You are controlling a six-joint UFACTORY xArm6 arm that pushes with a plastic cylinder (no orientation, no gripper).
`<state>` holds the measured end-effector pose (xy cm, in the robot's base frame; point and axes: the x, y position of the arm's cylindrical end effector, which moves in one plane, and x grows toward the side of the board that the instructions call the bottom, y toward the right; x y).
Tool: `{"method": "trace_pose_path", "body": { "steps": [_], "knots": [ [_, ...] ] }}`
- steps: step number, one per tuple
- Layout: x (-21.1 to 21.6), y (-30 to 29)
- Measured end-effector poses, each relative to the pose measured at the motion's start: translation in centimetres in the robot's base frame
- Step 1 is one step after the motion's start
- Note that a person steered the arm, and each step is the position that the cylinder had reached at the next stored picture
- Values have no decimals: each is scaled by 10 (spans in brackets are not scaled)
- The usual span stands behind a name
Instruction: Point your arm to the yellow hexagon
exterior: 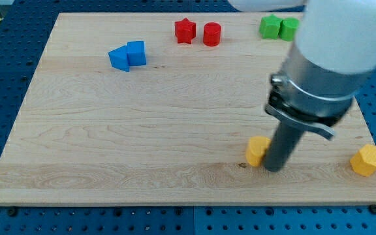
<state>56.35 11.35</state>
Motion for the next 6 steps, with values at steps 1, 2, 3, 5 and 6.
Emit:
{"method": "trace_pose_path", "body": {
  "steps": [1,2,3,5,6],
  "knots": [
    [-15,-43],
    [-30,-90],
    [-55,-116],
    [-8,-105],
    [21,-51]
  ]
}}
